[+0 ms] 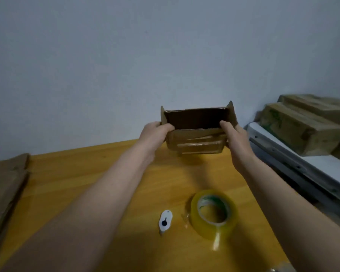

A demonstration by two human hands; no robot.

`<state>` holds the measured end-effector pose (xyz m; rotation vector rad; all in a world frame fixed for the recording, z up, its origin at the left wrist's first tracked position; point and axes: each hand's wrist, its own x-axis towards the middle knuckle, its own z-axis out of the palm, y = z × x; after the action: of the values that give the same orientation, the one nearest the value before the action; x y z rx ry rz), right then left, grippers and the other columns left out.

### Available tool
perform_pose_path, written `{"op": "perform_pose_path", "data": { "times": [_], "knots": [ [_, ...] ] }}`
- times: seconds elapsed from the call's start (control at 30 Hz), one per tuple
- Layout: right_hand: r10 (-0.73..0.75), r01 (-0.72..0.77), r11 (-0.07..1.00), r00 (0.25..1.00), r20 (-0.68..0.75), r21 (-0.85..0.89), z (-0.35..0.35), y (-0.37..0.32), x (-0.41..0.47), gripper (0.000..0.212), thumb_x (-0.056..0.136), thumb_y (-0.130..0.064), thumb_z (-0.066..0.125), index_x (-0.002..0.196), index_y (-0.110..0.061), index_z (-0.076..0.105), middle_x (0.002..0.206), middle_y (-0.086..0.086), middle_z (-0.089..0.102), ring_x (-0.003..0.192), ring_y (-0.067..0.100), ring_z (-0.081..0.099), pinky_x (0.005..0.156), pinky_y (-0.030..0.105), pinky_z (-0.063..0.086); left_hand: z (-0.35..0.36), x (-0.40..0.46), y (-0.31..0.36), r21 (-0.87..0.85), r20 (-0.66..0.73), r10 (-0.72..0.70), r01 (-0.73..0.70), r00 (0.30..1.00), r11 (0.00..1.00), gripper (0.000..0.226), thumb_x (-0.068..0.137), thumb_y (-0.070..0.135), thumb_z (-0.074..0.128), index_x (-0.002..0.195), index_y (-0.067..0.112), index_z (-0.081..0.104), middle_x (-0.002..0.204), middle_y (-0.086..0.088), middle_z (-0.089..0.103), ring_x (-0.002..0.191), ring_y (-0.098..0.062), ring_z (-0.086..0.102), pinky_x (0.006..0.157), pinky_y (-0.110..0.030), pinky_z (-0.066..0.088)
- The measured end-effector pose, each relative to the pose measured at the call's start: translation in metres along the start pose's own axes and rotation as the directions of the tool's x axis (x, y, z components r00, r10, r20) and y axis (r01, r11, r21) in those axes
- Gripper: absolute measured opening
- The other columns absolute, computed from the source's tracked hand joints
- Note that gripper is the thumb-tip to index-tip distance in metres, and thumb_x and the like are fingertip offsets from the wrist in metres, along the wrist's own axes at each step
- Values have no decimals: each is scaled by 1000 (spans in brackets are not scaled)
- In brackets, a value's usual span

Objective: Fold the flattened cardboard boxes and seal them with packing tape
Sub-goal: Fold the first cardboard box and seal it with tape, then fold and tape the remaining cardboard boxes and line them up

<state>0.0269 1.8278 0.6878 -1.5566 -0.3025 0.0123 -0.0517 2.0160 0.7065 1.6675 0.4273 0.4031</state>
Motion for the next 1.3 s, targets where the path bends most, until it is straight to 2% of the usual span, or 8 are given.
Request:
{"op": "perform_pose_path", "data": {
  "times": [0.17, 0.33, 0.47, 0.6, 0.77, 0.9, 1.1, 1.3],
  "knots": [
    [-69, 55, 985, 994, -81, -161, -67, 26, 43, 22, 92, -36, 56, 112, -28, 52, 119, 2, 54, 109, 21, 57, 96, 42, 49, 97, 69, 13, -39, 112, 39, -35, 993, 999, 26, 86, 26, 63, 105, 8, 61, 99, -8, 66, 95, -22, 63, 91, -38, 49],
    [-123, 7, 919, 955, -268, -395, -93, 61, 79, 63, 88, -25, 65, 142, -21, 32, 140, 4, 32, 126, 22, 44, 105, 46, 43, 167, 146, -1, 8, 210, 6, -8, 978, 1000, 44, 87, 37, 60, 121, 10, 54, 110, -8, 66, 96, -18, 65, 71, -28, 50],
    [-62, -90, 879, 952, -298, -469, -89, 102, 104, 56, 80, -24, 75, 121, -16, 38, 124, 4, 43, 114, 20, 48, 96, 42, 48, 195, 203, -30, 81, 244, -56, 38, 968, 996, 61, 79, 55, 58, 120, 10, 57, 110, -7, 67, 100, -21, 65, 89, -36, 52],
    [-27, -124, 783, 972, -231, -610, -78, 140, 139, 47, 78, -37, 75, 109, -21, 43, 110, -4, 43, 107, 15, 43, 89, 33, 44, 212, 243, -47, 137, 269, -68, 32, 961, 990, 33, 95, 39, 55, 121, 19, 49, 106, 0, 63, 97, -17, 62, 94, -36, 51],
    [-49, -98, 776, 976, -213, -623, -55, 157, 176, 42, 83, -31, 71, 111, -17, 42, 115, 1, 45, 110, 18, 44, 93, 35, 43, 212, 277, -47, 200, 227, -48, 2, 973, 980, 52, 101, 42, 42, 146, 16, 39, 140, -5, 50, 126, -24, 50, 108, -36, 40],
    [-20, -132, 747, 975, -222, -651, -34, 165, 196, 32, 88, -28, 66, 109, -14, 45, 114, 3, 47, 108, 21, 47, 89, 35, 44, 202, 260, -47, 606, 159, 0, -98, 987, 789, 65, 100, 52, 35, 148, 9, 30, 152, -9, 37, 138, -28, 37, 106, -34, 33],
    [20, -130, 711, 986, -165, -691, -28, 172, 196, 26, 92, -21, 59, 115, -11, 50, 121, 7, 48, 113, 25, 49, 94, 36, 42, 150, 182, -98, 909, 290, -7, -274, 957, 315, 54, 83, 63, 59, 113, 18, 64, 112, -3, 66, 105, -23, 59, 84, -34, 50],
    [-53, 23, 681, 998, -18, -732, -27, 149, 159, 18, 93, -7, 51, 109, -14, 56, 118, 7, 51, 113, 24, 49, 92, 32, 40, 149, 143, -110, 785, 502, -40, -436, 864, 440, 54, 79, 28, 78, 128, 16, 60, 131, -2, 60, 122, -20, 53, 98, -31, 42]
  ]
}}
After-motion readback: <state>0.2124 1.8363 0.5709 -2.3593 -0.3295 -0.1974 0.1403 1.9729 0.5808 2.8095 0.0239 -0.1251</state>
